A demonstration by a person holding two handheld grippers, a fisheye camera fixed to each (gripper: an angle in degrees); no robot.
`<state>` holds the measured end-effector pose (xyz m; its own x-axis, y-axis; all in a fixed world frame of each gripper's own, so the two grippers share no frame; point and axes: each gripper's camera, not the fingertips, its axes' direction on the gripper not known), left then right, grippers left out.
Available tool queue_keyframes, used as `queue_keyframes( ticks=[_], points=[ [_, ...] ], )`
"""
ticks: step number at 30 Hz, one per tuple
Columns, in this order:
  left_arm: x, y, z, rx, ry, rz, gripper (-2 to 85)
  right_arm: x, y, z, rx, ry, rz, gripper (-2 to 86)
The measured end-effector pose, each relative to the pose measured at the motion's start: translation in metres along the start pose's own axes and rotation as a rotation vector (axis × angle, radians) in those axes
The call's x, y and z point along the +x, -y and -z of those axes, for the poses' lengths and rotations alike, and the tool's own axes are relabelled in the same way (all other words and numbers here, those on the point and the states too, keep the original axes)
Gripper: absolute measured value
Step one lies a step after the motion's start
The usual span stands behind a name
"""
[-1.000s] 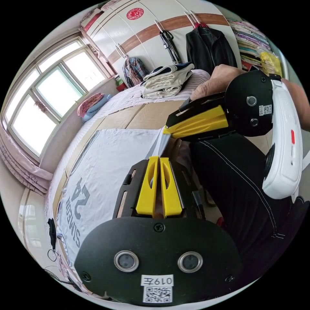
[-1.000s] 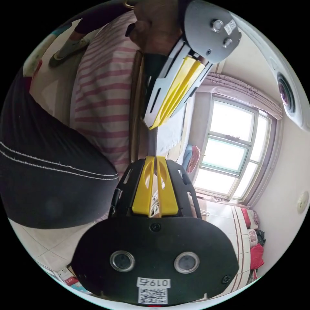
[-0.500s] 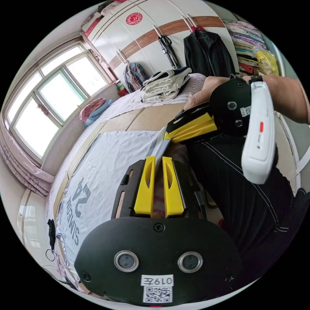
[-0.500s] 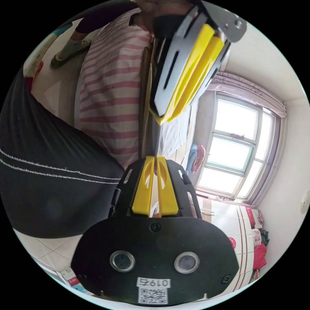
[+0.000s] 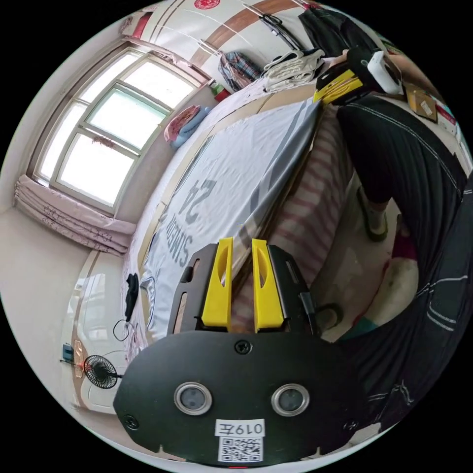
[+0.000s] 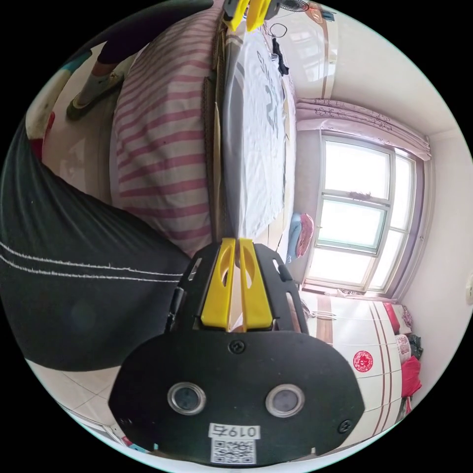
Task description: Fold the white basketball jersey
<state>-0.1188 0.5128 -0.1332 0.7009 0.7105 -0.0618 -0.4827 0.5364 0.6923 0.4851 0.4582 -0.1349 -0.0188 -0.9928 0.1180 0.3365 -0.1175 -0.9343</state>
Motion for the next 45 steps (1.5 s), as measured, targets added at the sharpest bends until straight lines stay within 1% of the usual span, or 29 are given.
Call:
queue_keyframes(
  ticks=[5,8,10,17,23,29,37,45],
  points=[
    [-0.033,-0.039,-0.009,-0.105,-0.028,0.077,6.1,-0.001,0.002,0.003,-0.012,0.008,-0.001,-0.9],
    [-0.048,-0.052,-0.006,-0.098,-0.051,0.096,6.2,-0.001,0.003,0.007,-0.015,0.01,0.008,-0.9],
    [-0.054,-0.054,-0.007,-0.092,-0.056,0.074,6.2,-0.001,0.004,0.01,-0.016,0.012,0.016,-0.9],
    [-0.07,-0.051,-0.016,-0.095,-0.189,-0.064,4.5,0.002,0.007,0.025,-0.024,0.012,0.019,-0.9],
    [-0.075,-0.052,-0.028,-0.133,-0.221,-0.117,1.6,0.003,0.009,0.042,-0.028,0.007,0.018,-0.9],
    [-0.078,-0.067,-0.023,-0.105,-0.184,-0.085,0.9,0.005,0.008,0.061,-0.027,0.006,0.016,-0.9],
    [-0.069,-0.08,-0.026,-0.126,-0.141,-0.1,0.6,0.005,0.007,0.092,-0.029,0.006,0.035,-0.9],
    [-0.062,-0.087,-0.025,-0.123,-0.103,-0.117,0.6,0.024,-0.004,0.124,-0.031,0.014,0.013,-0.5]
  ],
)
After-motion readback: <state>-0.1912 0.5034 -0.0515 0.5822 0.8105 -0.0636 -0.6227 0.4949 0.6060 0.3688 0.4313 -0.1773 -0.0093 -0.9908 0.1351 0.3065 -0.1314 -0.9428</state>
